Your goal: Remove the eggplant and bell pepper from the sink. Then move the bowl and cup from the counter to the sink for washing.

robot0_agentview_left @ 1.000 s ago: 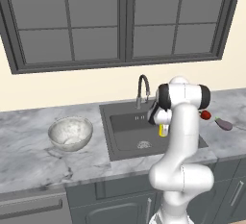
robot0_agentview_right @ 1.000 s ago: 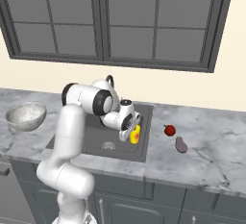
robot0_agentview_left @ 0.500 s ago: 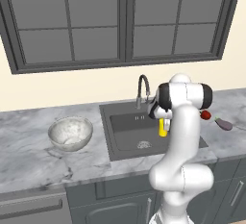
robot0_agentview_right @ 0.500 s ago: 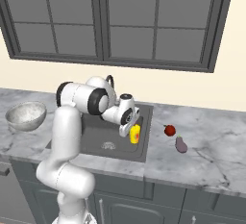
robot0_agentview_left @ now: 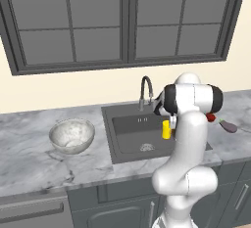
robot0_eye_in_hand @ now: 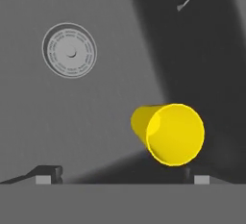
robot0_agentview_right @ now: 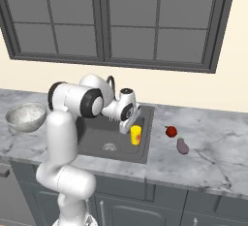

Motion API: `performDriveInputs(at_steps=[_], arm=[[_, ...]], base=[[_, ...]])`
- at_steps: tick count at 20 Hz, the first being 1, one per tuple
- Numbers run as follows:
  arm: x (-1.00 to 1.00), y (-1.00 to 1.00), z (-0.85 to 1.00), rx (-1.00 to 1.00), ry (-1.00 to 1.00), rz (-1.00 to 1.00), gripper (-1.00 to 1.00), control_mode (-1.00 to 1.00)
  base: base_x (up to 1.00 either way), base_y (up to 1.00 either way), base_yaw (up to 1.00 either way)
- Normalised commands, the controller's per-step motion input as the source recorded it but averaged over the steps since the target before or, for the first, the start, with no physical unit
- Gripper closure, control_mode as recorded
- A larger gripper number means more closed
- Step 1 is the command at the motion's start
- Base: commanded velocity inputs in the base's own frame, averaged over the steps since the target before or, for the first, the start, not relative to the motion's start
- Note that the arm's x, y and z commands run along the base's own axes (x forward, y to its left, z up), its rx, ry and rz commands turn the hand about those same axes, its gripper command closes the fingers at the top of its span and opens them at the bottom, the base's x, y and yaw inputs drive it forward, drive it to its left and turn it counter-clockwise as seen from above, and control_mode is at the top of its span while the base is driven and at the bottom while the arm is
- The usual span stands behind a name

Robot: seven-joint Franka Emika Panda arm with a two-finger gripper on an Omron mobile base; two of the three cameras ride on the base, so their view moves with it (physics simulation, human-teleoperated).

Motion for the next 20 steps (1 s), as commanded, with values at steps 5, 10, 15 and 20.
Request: performDriveInputs(at_steps=[5, 10, 15, 20], arm=[[-0.23, 0.06, 0.35, 0.0, 0.0, -0.01, -1.0, -1.0], [-0.21, 0.1, 0.37, 0.0, 0.0, -0.08, -1.0, -1.0], [-0.28, 0.1, 0.31, 0.0, 0.0, -0.17, -1.0, -1.0], [-0.3, 0.13, 0.29, 0.0, 0.0, -0.27, -1.0, -1.0]], base=[[0.0, 0.0, 0.0], [0.0, 0.0, 0.0], [0.0, 0.0, 0.0], [0.0, 0.0, 0.0]])
